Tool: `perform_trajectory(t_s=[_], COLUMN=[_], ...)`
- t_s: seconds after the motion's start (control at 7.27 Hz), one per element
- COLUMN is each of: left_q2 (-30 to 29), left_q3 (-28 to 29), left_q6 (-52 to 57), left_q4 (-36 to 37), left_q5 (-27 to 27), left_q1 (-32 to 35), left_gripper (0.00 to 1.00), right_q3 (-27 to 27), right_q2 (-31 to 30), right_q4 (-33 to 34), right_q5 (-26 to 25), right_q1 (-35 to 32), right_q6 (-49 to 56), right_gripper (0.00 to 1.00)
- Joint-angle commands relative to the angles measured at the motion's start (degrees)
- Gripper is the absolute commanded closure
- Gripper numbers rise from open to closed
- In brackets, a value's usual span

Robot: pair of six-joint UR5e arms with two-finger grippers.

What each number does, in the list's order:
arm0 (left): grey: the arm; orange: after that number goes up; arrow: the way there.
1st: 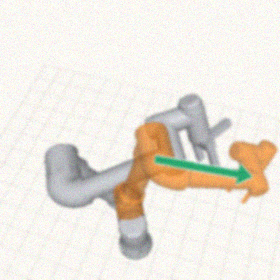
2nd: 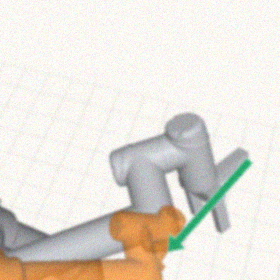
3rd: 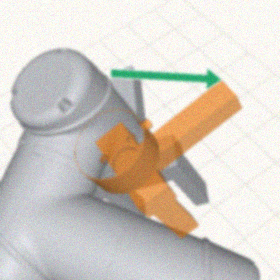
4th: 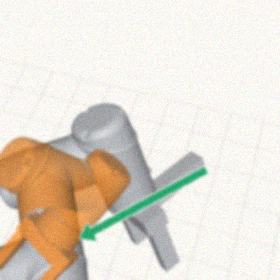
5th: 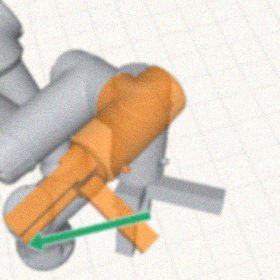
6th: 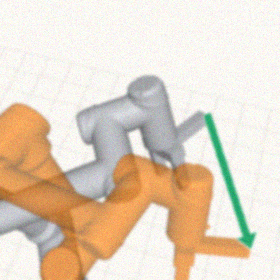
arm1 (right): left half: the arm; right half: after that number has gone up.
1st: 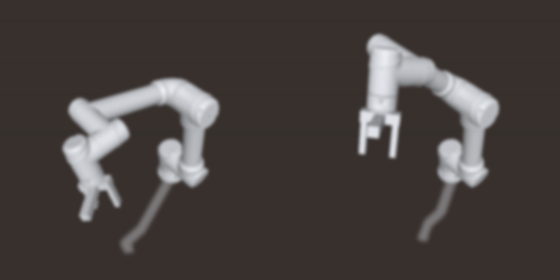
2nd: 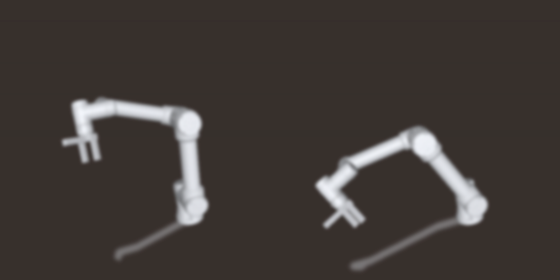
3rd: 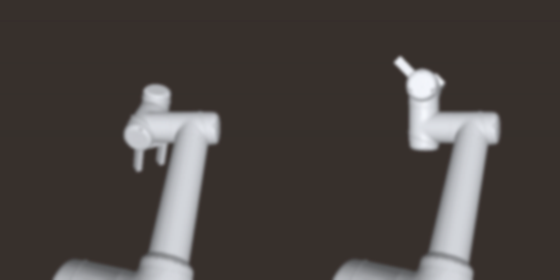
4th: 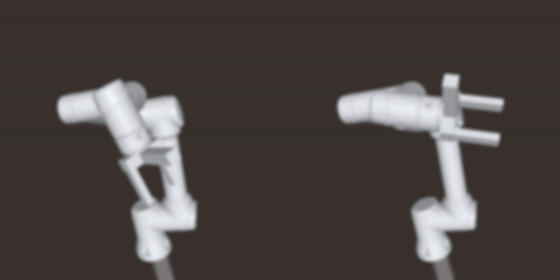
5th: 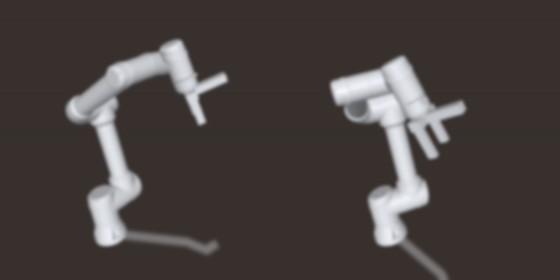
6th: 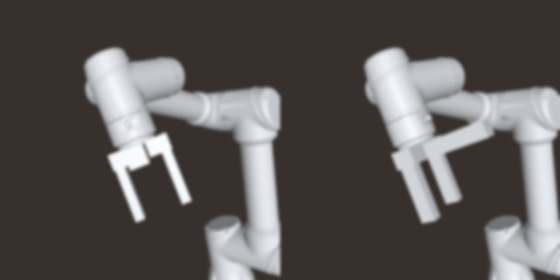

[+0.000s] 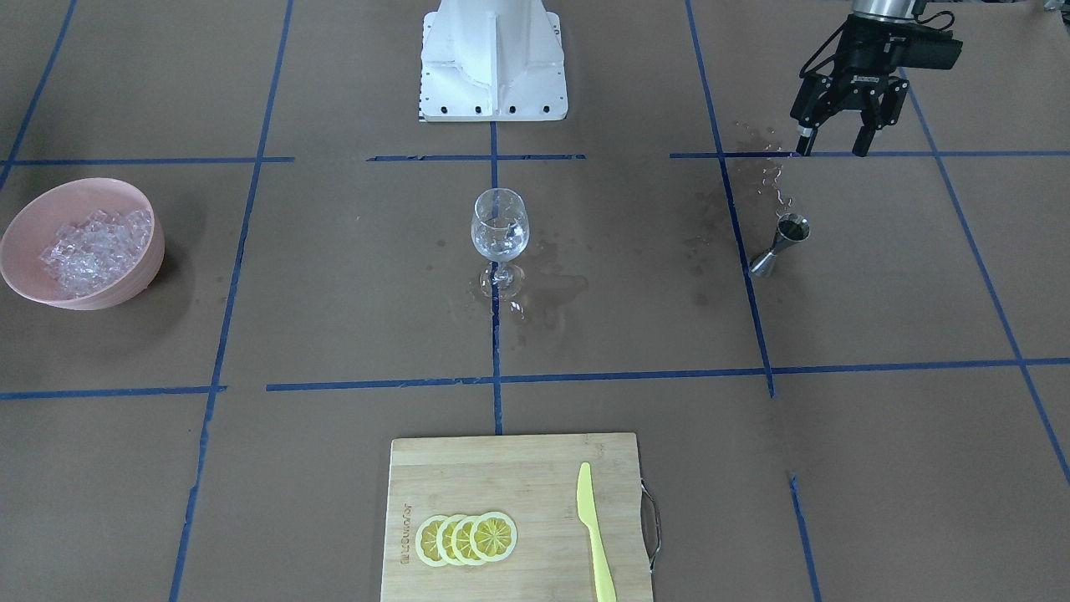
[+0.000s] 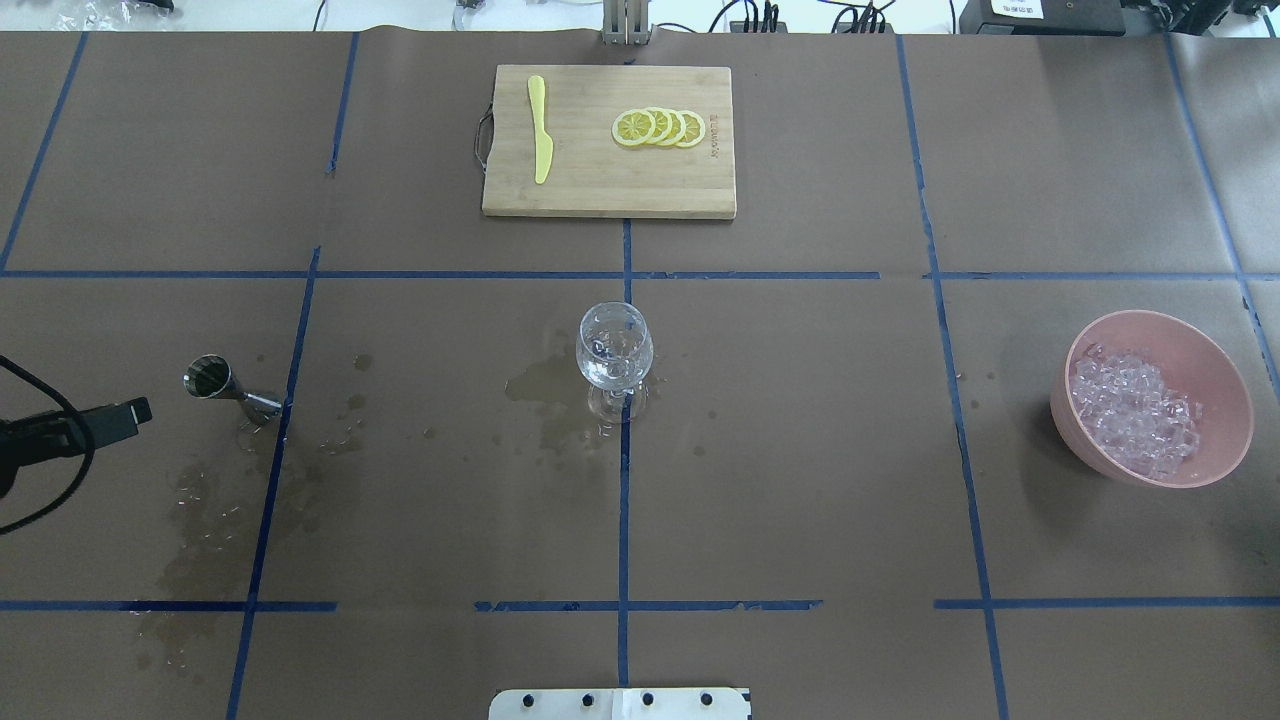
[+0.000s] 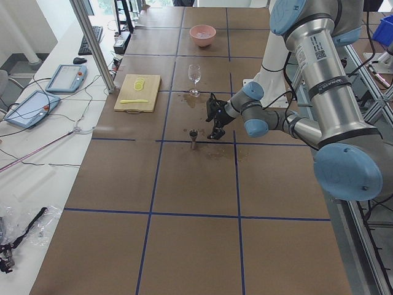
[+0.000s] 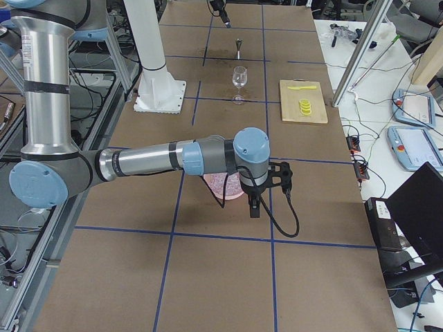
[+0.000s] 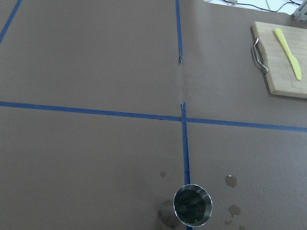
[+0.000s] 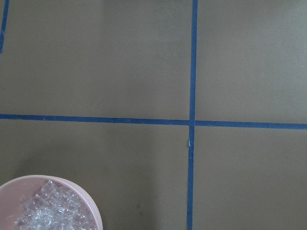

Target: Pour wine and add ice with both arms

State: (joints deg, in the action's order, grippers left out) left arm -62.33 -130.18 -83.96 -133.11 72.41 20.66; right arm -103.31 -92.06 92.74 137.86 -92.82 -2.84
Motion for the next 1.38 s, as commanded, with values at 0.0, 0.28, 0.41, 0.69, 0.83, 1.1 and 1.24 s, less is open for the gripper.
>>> perform_trajectory(t_s=[0.0, 0.28, 0.41, 0.69, 0.83, 1.1, 1.24], left_q2=[-0.33, -3.65, -7.5, -12.09, -14.02, -19.81, -21.15], left_q3=[0.19, 2.98, 6.75, 13.26, 16.07, 23.8, 26.88], left_q6=[-7.17, -7.27, -7.27, -7.27, -7.18, -7.27, -7.36], left_q4=[7.73, 8.21, 8.3, 8.56, 8.65, 8.65, 8.65], left_q5=[-12.95, -20.07, -24.03, -32.13, -35.12, -40.41, -42.86], left_q1=[-10.43, -12.73, -12.92, -13.27, -13.36, -13.27, -13.36], left_gripper=[0.0, 0.0, 0.0, 0.0, 0.0, 0.0, 0.0], right_q3=[-0.05, -0.14, -0.05, -0.14, -0.14, -0.23, -2.58], right_q2=[0.48, 0.92, 0.92, 0.92, 0.92, 0.92, 0.92], right_q4=[-0.02, 0.07, 0.16, 0.33, 0.51, 0.33, 0.25], right_q5=[0.56, 0.48, 0.56, 0.74, 2.22, 2.93, 3.46], right_q1=[0.0, 0.0, 0.0, 0.0, 0.0, 0.18, 1.92], right_q6=[-0.14, -0.14, -0.14, -0.14, -0.23, -5.55, -13.77], right_gripper=[0.0, 0.0, 0.0, 0.0, 0.0, 0.0, 0.0])
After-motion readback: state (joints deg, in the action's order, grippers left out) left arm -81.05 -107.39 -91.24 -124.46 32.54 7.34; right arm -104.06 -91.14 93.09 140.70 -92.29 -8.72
